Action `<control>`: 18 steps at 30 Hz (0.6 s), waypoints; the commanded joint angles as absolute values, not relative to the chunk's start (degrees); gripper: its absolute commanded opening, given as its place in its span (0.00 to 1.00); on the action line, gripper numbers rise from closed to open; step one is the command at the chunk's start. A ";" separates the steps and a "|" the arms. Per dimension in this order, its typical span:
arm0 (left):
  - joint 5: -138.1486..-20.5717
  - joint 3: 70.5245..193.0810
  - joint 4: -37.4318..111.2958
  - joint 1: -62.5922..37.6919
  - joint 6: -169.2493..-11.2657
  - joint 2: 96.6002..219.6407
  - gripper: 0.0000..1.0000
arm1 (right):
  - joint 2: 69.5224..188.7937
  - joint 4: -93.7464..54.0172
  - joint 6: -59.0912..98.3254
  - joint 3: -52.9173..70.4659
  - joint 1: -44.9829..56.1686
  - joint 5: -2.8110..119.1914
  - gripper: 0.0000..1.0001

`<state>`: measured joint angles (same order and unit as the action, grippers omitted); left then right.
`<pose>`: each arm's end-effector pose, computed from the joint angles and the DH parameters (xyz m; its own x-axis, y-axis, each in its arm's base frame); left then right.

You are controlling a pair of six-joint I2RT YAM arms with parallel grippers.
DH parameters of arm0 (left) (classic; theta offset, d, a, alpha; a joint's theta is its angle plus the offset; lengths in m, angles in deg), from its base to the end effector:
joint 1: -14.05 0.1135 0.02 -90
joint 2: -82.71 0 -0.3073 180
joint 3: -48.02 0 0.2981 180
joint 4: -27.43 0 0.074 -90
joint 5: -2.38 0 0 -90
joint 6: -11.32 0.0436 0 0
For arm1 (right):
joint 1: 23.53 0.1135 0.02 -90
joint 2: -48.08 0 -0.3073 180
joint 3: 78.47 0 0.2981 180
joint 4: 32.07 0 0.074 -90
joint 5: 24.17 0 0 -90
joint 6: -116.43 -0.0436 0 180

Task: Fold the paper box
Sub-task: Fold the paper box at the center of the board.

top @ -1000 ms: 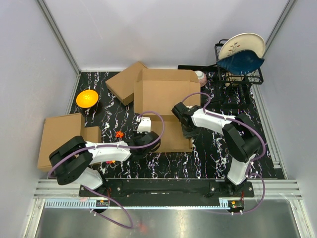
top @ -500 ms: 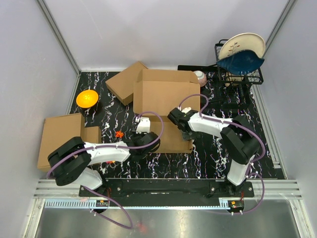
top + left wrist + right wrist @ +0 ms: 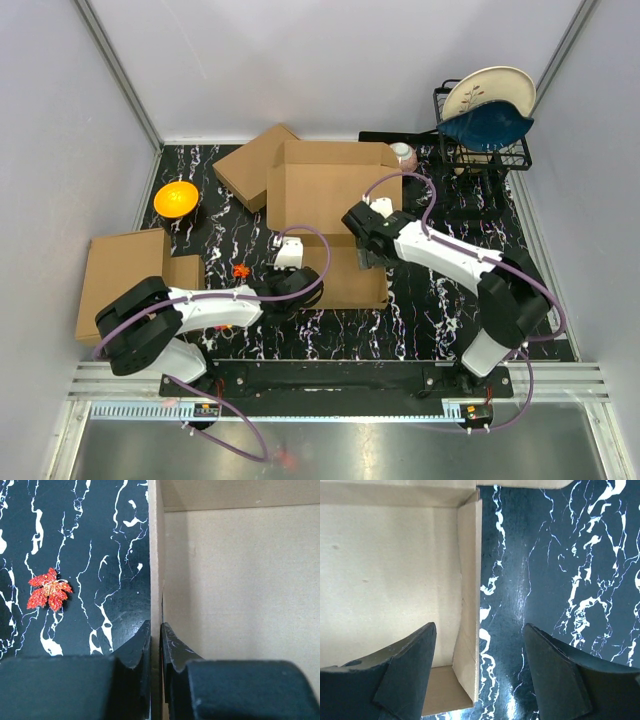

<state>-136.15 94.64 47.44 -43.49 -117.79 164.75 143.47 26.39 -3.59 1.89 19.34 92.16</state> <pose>0.1772 -0.2177 0.1604 -0.5515 0.0886 -0.8295 -0.0223 0.9924 0.1208 0.2835 0.2368 0.2337 -0.8673 -0.1932 -0.4588 -0.0964 0.9693 -0.2260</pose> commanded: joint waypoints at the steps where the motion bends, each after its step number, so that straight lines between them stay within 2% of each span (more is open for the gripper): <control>1: -139.21 96.55 48.26 -43.61 -117.96 163.05 0.12 | 141.85 24.64 -3.19 3.28 18.83 92.38 0.75; 9: -138.86 95.76 47.21 -43.61 -118.05 163.48 0.07 | 145.10 15.07 0.68 -0.94 14.26 88.51 0.59; 10: -138.86 95.76 47.12 -43.61 -118.05 163.75 0.07 | 145.63 14.61 1.03 -0.94 14.26 88.25 0.51; 12: -138.60 96.11 47.03 -43.61 -117.96 164.10 0.05 | 147.47 14.69 1.91 -0.15 14.26 88.33 0.42; 13: -138.51 96.20 47.12 -43.61 -117.88 164.28 0.05 | 147.92 14.61 2.00 0.02 14.26 88.33 0.33; 18: -138.42 96.11 46.42 -43.78 -117.88 165.24 0.03 | 148.80 13.82 2.26 -1.03 14.26 88.86 0.13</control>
